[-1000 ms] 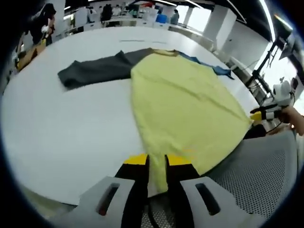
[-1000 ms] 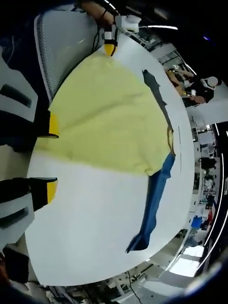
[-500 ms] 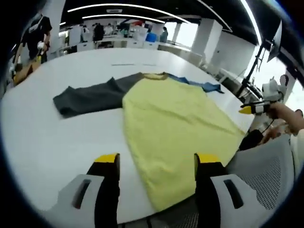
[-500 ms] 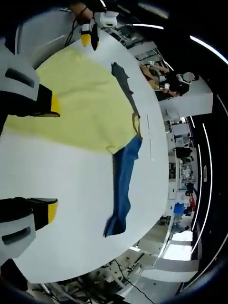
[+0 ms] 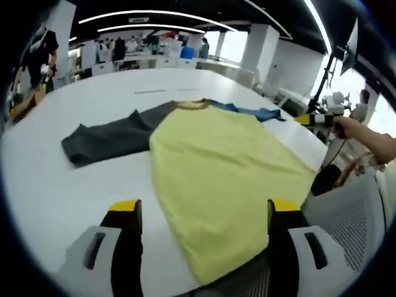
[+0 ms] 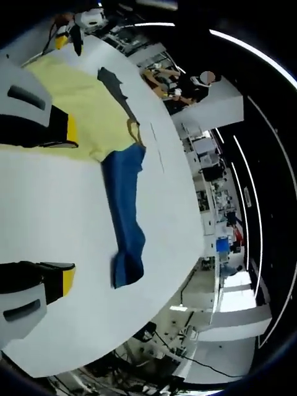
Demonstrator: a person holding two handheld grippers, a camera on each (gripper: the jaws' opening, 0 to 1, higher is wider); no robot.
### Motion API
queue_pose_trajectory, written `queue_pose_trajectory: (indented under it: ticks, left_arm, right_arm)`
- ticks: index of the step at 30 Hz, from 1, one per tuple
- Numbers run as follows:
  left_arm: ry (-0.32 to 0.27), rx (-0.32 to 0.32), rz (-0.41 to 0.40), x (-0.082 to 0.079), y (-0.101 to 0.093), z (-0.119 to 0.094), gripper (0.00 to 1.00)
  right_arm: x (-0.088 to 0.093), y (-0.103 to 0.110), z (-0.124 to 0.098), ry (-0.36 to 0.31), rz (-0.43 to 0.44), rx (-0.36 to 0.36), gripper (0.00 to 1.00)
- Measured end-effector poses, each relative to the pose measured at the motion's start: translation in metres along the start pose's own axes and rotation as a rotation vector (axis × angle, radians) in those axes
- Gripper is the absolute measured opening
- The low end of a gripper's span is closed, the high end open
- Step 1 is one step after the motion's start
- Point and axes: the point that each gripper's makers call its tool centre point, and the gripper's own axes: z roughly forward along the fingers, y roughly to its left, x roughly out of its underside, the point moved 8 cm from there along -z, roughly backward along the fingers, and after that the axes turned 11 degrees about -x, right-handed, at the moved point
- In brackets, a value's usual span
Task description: Fold the garment on the visible template until the final outline fits inside the template.
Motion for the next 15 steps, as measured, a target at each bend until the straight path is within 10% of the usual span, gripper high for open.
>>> queue_pose_trajectory:
  ticks: [15]
  left_arm:
    - [-0.032,-0.003,0.022,-0.004,-0.001,-0.003,0.94]
  right_arm:
    - [-0.022,-0.041,0.027,-0.075,0.165,0.068,0.58]
